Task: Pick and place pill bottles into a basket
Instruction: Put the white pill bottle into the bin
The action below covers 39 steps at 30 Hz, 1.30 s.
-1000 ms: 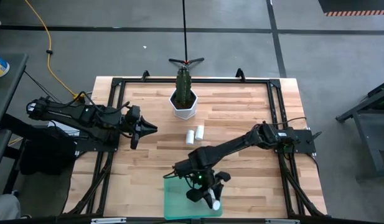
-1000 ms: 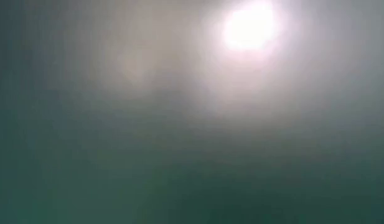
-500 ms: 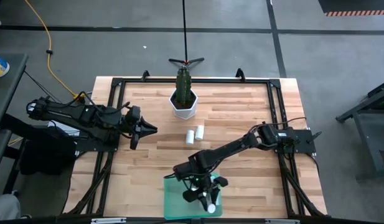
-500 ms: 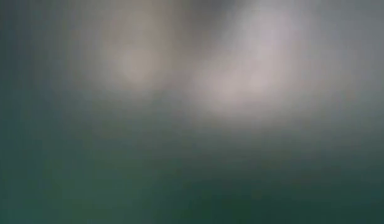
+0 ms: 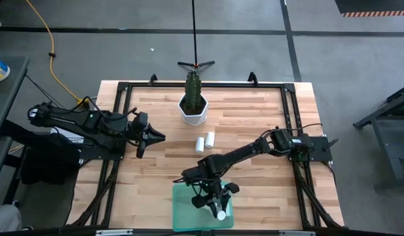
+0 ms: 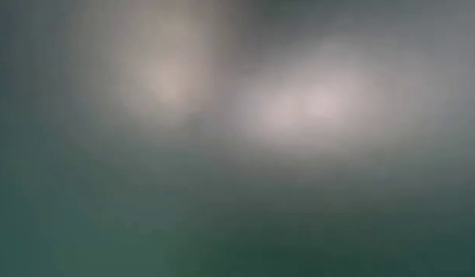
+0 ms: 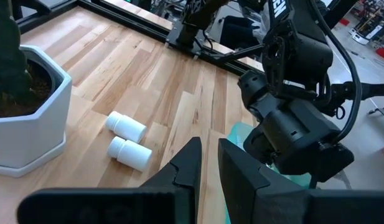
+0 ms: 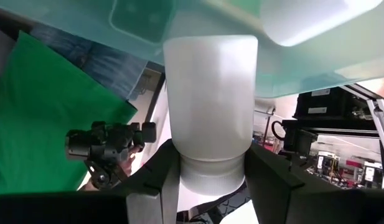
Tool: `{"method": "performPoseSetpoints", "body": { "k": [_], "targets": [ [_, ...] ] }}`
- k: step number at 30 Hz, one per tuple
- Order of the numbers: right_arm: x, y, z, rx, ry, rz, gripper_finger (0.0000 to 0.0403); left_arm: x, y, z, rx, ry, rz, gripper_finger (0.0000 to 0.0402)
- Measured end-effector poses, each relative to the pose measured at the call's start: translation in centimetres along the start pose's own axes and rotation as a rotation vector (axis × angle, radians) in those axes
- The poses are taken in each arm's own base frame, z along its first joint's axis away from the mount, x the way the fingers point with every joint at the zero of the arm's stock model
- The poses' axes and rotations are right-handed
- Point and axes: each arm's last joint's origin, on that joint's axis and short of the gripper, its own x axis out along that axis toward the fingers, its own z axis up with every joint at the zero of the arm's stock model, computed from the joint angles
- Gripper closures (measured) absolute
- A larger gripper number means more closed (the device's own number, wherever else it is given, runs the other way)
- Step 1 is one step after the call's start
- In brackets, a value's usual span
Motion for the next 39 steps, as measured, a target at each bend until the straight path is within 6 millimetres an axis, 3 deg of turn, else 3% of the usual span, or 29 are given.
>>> {"method": "performPoseSetpoints", "body": {
  "k": [19,28,39],
  "targets": [
    [1.6,0.0,-0.8,-0.029,0.021,-0.029,0.0264,0.0,0.0,0.0,0.0,0.0,0.0,0.0312],
    [2.1,0.1,-1.1,-0.062,0.024,-0.031,0.0221,0.0,0.0,0.0,0.0,0.001,0.0,0.0312],
    [2.5,0.2,-1.2,-0.122,-0.011,-0.04,0.0233,0.0,0.0,0.0,0.0,0.001,0.0,0.0312]
  ]
}}
